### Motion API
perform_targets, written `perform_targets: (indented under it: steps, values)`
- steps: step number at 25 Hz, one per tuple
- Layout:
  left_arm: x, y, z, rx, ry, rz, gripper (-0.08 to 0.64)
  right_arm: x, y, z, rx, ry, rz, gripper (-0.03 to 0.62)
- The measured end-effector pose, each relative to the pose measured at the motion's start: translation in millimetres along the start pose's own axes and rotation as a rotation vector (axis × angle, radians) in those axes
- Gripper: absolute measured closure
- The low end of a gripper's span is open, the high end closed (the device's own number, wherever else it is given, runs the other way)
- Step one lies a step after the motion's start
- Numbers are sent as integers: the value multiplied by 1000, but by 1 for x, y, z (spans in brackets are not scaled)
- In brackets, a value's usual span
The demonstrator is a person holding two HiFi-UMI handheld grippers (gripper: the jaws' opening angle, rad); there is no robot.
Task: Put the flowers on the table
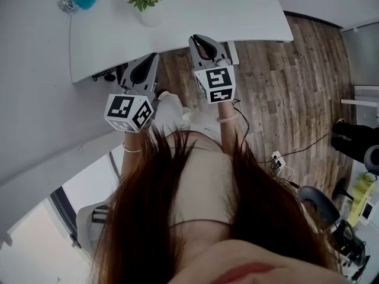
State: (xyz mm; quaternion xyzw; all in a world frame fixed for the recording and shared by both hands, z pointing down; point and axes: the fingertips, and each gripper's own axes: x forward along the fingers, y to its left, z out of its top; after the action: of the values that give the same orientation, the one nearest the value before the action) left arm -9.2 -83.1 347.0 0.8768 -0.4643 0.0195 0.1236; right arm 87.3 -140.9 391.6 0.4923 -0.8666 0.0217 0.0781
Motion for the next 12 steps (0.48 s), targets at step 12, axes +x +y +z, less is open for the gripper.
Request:
perform_targets:
  steps: [12]
  values:
    - [17,2,3,16,19,-12,557,1,-17,-1,12,0,-31,554]
